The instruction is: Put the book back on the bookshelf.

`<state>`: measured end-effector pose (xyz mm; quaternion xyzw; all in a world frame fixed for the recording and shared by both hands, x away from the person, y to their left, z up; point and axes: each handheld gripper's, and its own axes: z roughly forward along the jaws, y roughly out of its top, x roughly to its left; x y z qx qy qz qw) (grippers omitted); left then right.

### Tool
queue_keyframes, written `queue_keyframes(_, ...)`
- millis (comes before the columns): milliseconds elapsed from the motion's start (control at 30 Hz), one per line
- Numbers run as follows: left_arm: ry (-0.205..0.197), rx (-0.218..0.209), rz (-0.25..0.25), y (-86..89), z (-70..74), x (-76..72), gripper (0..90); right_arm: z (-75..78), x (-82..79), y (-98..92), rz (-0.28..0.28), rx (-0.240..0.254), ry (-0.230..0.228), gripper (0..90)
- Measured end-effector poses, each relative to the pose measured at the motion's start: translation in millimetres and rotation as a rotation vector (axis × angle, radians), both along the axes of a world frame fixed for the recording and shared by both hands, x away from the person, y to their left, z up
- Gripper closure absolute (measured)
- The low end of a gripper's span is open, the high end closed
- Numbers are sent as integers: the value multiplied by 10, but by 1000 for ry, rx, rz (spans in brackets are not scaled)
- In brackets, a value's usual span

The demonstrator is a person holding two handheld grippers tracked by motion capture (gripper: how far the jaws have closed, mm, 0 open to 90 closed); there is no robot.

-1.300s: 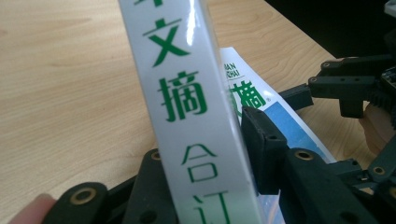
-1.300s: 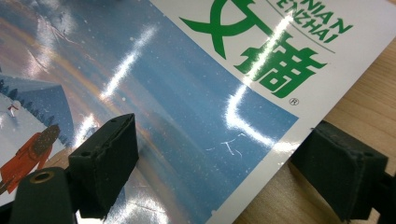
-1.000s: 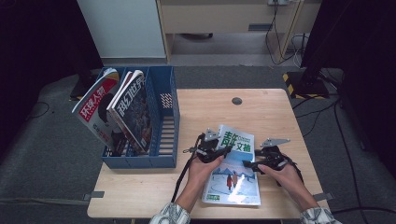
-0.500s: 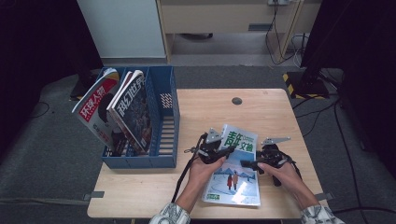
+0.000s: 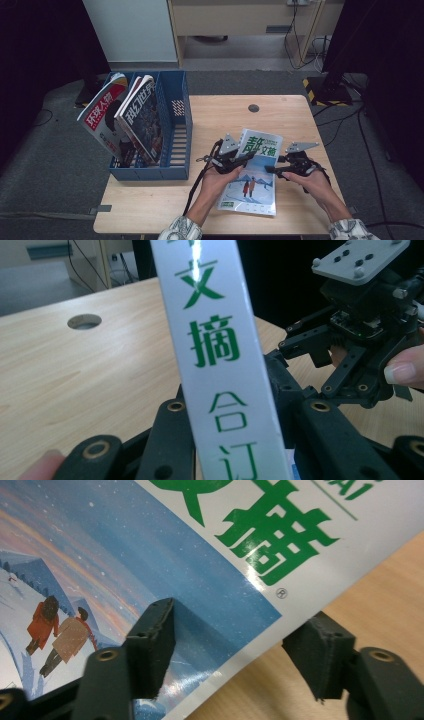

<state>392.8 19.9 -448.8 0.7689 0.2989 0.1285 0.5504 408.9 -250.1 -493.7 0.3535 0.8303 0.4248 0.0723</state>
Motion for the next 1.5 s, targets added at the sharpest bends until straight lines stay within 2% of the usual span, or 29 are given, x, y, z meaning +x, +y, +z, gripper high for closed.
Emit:
queue_keyframes(133, -16, -22, 5, 40, 15, 21, 701, 109, -6, 15, -18, -36, -59, 446)
queue_keyframes(367, -48, -43, 4, 69, 53, 25, 704, 216, -26, -11, -54, -36, -102, 588)
queue_keyframes(467, -52, -40, 0, 59, 80, 29, 707, 254, -27, -32, -60, -33, -107, 620)
queue_keyframes(833, -33, -38, -4, 61, 126, 65, 718, 312, -25, -38, -70, -47, -125, 641)
queue_keyframes(1233, -47, -91, 18, 129, 165, 83, 728, 490, -4, 8, -76, -82, -184, 653)
queue_keyframes(1500, -52, -94, 32, 158, 177, 96, 728, 550, 10, 29, -86, -80, -203, 663)
